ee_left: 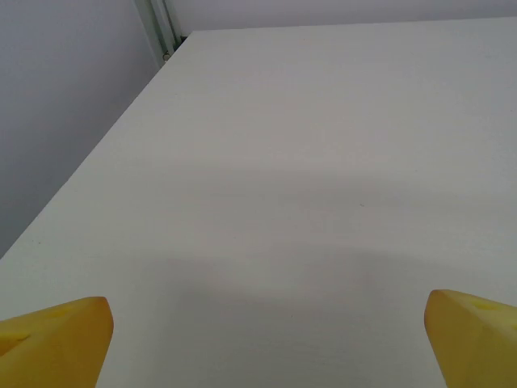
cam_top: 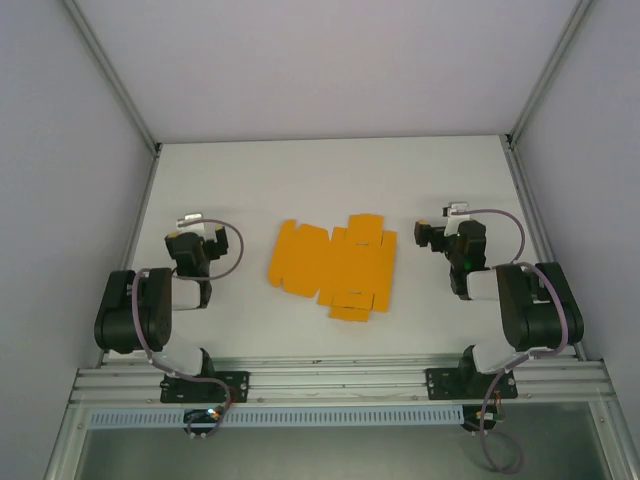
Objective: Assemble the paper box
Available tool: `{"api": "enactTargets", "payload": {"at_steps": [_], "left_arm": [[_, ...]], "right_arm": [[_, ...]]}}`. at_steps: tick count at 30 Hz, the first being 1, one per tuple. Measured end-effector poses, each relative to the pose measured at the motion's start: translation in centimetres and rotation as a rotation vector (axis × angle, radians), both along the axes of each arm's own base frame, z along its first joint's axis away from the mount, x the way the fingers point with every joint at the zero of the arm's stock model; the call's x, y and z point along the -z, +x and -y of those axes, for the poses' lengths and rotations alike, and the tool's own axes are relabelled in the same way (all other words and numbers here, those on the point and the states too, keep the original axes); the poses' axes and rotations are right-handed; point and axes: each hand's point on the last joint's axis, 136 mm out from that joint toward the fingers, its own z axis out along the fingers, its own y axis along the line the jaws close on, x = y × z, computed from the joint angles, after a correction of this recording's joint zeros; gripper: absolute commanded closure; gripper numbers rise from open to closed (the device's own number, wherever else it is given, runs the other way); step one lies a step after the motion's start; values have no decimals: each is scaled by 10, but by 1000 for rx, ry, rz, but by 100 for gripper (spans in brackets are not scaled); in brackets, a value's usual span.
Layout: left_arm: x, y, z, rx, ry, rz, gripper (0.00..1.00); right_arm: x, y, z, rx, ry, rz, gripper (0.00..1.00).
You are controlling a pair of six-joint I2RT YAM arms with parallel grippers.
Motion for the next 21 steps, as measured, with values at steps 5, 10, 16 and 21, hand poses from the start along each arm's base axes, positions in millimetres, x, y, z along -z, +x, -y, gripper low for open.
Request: {"api": "enactTargets", "payload": {"at_steps": [5, 10, 16, 21], "left_arm": [[0, 0, 0, 0, 0, 0, 0], [0, 0, 0, 0, 0, 1, 0], [0, 0, 1, 7, -3, 0, 0], [-2, 3, 5, 30, -12, 5, 0]], "right_arm": [[0, 0, 0, 0, 0, 0, 0], [0, 0, 0, 0, 0, 0, 0], [0, 0, 0, 0, 0, 0, 0], [0, 0, 0, 0, 0, 0, 0]]}}
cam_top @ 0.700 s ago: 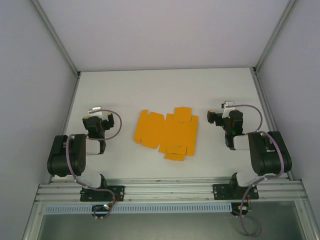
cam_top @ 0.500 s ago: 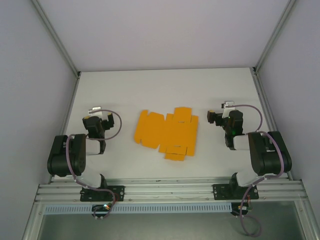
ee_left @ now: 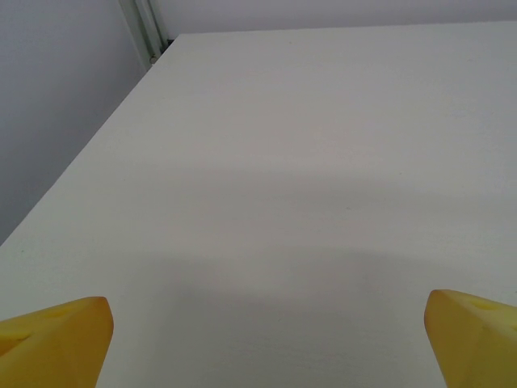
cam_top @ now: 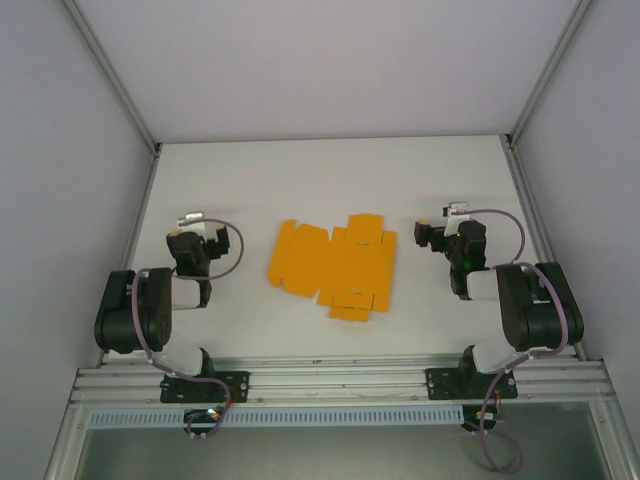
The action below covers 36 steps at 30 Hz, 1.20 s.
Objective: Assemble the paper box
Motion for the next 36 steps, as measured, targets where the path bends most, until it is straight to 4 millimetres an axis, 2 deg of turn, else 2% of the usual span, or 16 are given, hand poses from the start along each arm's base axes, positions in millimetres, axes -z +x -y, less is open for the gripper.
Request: {"api": "enactTargets", "payload": {"at_steps": [4, 6, 9, 13, 15, 16, 18, 21, 23, 25, 28, 31, 36], "left_arm": [[-1, 1, 1, 6, -2, -18, 0], [-11, 0, 0, 4, -3, -13, 0], [-40, -3, -1, 1, -4, 30, 0], [-83, -7, 2, 5, -51, 101, 0], [-92, -7, 7, 20, -84, 91, 0], [-95, -6, 12, 29, -108, 76, 0], [-97, -3, 29, 69, -170, 37, 0], [-85, -2, 62, 157, -291, -48, 0], [-67, -5, 85, 212, -365, -138, 0], [-45, -10, 107, 258, -416, -247, 0], [-18, -19, 140, 332, -454, -389, 0], [-1, -27, 170, 414, -478, -499, 0], [23, -41, 190, 484, -530, -618, 4]], "right_arm": [[-2, -2, 0, 0, 0, -11, 0], [-12, -3, 0, 1, 0, -10, 0], [-42, 1, 0, 5, -3, 14, 0], [-92, 8, -7, 18, 6, 47, 0], [-107, 6, -17, 14, 37, 37, 2], [-112, 4, -25, 9, 63, 19, 7], [-113, -3, -41, -1, 116, -36, 12], [-101, -17, -73, -35, 211, -158, 21], [-87, -30, -102, -96, 266, -249, 28], [-68, -43, -133, -166, 306, -354, 36], [-35, -56, -169, -237, 341, -512, 45], [1, -62, -180, -232, 361, -638, 49], [50, -71, -179, -192, 349, -781, 51]]}}
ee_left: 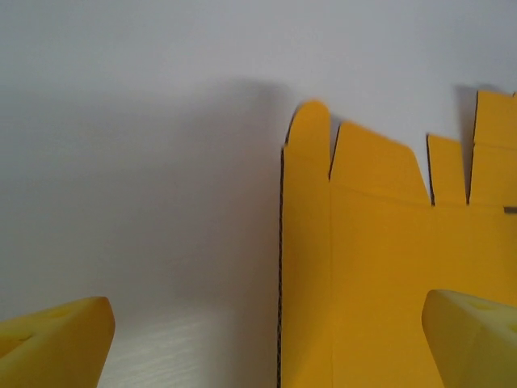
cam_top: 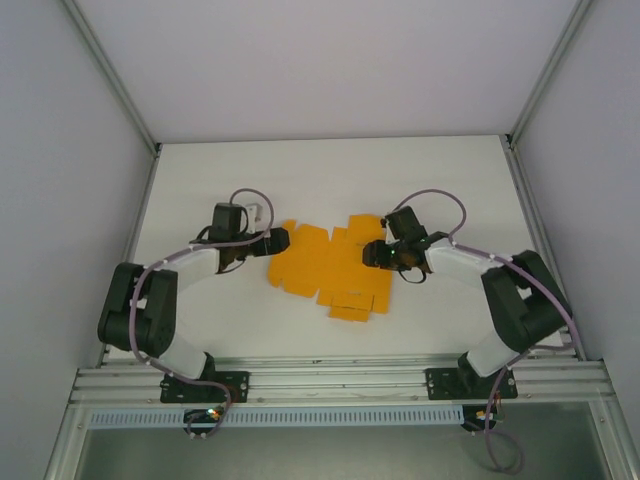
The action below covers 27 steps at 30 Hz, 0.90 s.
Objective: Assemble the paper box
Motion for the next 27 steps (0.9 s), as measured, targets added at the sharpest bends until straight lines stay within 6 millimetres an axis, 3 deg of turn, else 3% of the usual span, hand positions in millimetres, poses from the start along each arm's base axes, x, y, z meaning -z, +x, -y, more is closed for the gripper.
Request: {"api": "enactTargets", "payload": {"at_steps": [3, 8, 12, 14, 18, 20, 23, 27], "left_arm": [[9, -8, 8, 32, -32, -52, 9], [8, -18, 26, 90, -87, -80, 36], [7, -22, 37, 119, -122, -93, 83], [6, -23, 37, 118, -131, -98, 100], [-9, -22, 41, 114, -161, -74, 100], [-22, -22, 41, 108, -169, -50, 100], [-50, -19, 37, 81, -182, 20, 100], [-89, -17, 33, 47, -215, 114, 100]], "right_arm": [[18, -1, 1, -7, -24, -44, 61], [17, 14, -6, -17, -14, -13, 60], [16, 18, -8, -33, -16, 10, 59], [16, 19, -8, -39, -19, 18, 57], [11, 20, -9, -61, -23, 40, 51], [3, 19, -7, -66, -23, 53, 38], [-30, 19, -1, -67, -1, 125, 23], [-89, 23, 9, -59, 95, 280, 21]]}}
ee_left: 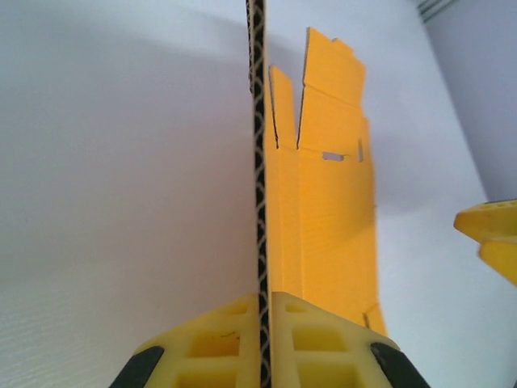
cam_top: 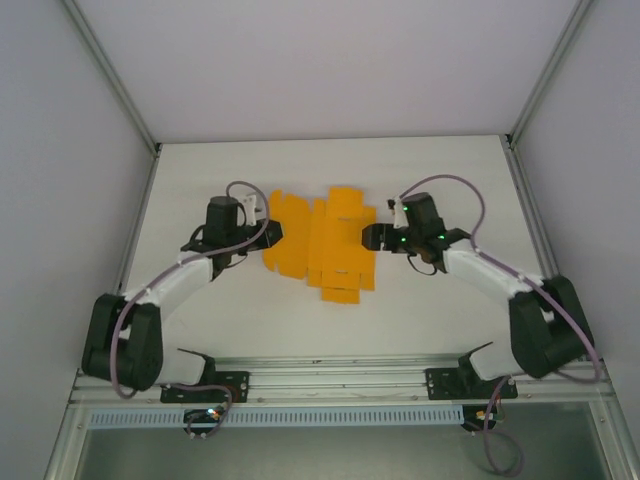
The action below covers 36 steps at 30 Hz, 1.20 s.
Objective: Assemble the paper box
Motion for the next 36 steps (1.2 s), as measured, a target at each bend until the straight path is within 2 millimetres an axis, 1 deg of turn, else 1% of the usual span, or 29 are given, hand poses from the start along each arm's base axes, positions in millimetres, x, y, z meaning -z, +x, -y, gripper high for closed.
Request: {"api": "enactTargets", "payload": {"at_steps": [2, 4, 5, 7, 10, 13, 16, 17, 20, 23, 24, 27, 28, 29, 30, 31, 32, 33, 36], "left_arm": [[-19, -1, -1, -16, -31, 39, 100], [-35, -4, -2, -26, -63, 75, 100], [-42, -7, -3, -32, -81, 90, 100], [-50, -12, -5, -40, -108, 109, 100], [-59, -19, -6, -45, -139, 123, 100], [-68, -25, -7, -46, -173, 143, 100], [-78, -32, -7, -43, -208, 160, 100], [-81, -34, -7, -40, -217, 167, 100], [-90, -38, -7, -34, -241, 189, 100], [-94, -40, -10, -43, -246, 203, 100], [-94, -40, -10, -47, -245, 205, 100], [-92, -39, -12, -63, -236, 200, 100], [-91, -38, -14, -71, -231, 199, 97], [-89, -37, -15, -78, -228, 198, 80], [-87, -37, -16, -87, -223, 195, 44], [-83, -36, -17, -95, -209, 189, 2], [-77, -36, -20, -112, -190, 172, 0], [-70, -36, -24, -131, -166, 156, 0], [-44, -36, -45, -231, -51, 94, 0]], "right_arm": [[-17, -1, 8, -1, 71, 46, 22], [-19, -2, 14, -11, 128, 51, 23], [-15, -2, 17, -10, 153, 37, 23], [-5, -5, 16, -22, 188, -1, 24], [7, -10, 7, -66, 239, -47, 25], [12, -9, -3, -99, 293, -68, 29], [14, -6, -10, -126, 336, -78, 36], [15, -6, -12, -135, 347, -79, 42], [14, -4, -17, -154, 381, -83, 71], [9, -2, -18, -161, 392, -71, 97], [7, -2, -19, -170, 397, -64, 100], [-1, -3, -21, -191, 395, -40, 100], [-5, -4, -21, -195, 393, -27, 100], [-8, -5, -20, -200, 389, -16, 100], [-10, -6, -20, -204, 381, -6, 100], [-12, -7, -19, -205, 368, 3, 100], [-12, -7, -16, -202, 347, 8, 100], [-11, -7, -14, -197, 318, 5, 100], [-7, -5, -10, -202, 154, 2, 100]]}}
